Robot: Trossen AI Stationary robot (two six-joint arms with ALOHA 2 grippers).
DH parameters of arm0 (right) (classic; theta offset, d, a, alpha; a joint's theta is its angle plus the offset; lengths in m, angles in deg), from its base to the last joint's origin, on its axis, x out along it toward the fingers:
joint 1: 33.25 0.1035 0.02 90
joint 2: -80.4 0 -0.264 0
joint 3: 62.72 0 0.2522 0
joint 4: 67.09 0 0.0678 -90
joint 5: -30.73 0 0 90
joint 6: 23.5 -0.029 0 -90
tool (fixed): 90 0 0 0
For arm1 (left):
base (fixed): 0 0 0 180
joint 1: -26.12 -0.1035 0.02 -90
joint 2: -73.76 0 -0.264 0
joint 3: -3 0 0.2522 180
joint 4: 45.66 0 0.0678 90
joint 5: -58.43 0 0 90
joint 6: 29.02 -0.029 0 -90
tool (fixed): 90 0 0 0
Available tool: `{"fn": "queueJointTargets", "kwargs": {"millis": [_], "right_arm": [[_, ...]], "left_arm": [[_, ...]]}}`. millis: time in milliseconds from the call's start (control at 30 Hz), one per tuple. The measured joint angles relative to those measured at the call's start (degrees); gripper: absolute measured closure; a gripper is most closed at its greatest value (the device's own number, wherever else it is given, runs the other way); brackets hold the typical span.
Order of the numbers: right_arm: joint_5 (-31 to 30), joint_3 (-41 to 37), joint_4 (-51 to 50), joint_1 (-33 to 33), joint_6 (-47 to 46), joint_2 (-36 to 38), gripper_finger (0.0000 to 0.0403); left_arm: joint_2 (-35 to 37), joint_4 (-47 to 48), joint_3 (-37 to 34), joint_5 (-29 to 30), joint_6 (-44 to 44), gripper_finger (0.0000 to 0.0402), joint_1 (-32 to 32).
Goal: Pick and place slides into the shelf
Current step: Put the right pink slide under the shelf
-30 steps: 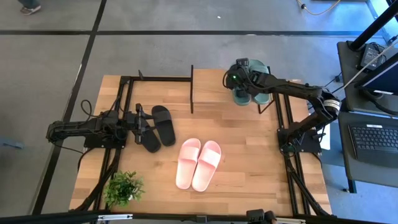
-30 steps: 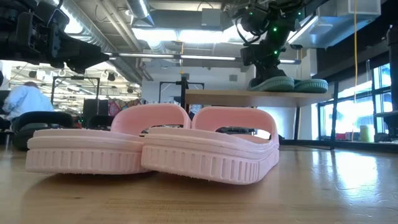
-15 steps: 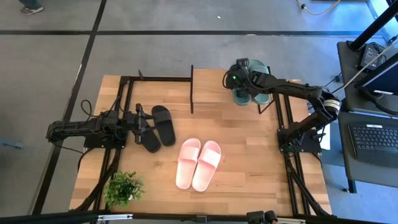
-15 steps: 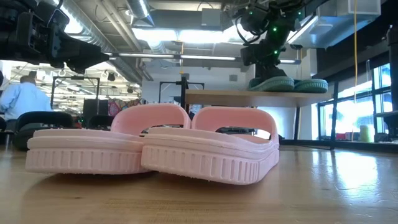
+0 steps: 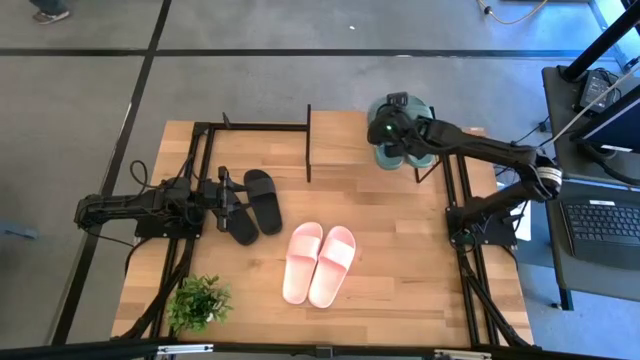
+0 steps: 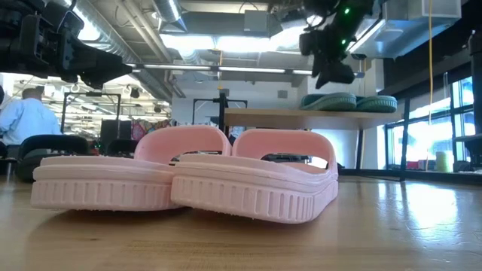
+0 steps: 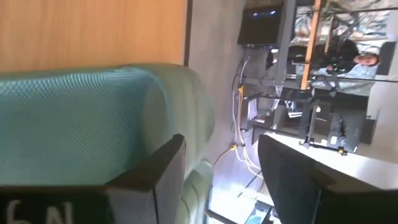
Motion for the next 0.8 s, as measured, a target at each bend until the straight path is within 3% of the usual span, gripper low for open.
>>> {"fn": "queueJointTargets", "kwargs": {"millis": [200,333,467,633,800], "right_arm": [[0.06,0.0,-2.39,3.55,-4.47,5.65,0.0201],[1.09,0.0,-4.07,7.69,-15.27,9.3,0.0201],[9.26,0.02,-5.19,13.76,-30.59,11.15,0.0201],[22.67,0.02,-4.47,22.12,-39.51,10.37,0.0201],[25.77,0.04,-1.95,29.82,-50.15,6.4,0.0201]], "left_arm": [[0.0,0.0,0.0,0.0,0.02,0.0198,-0.02],[0.0,0.0,-0.02,0.0,0.02,0.0198,-0.02],[0.01,0.0,-0.01,0.0,0.02,0.0198,-0.01],[0.0,0.0,0.0,0.0,0.02,0.0198,-0.02],[0.0,0.0,0.0,0.0,0.04,0.0198,-0.01]]}}
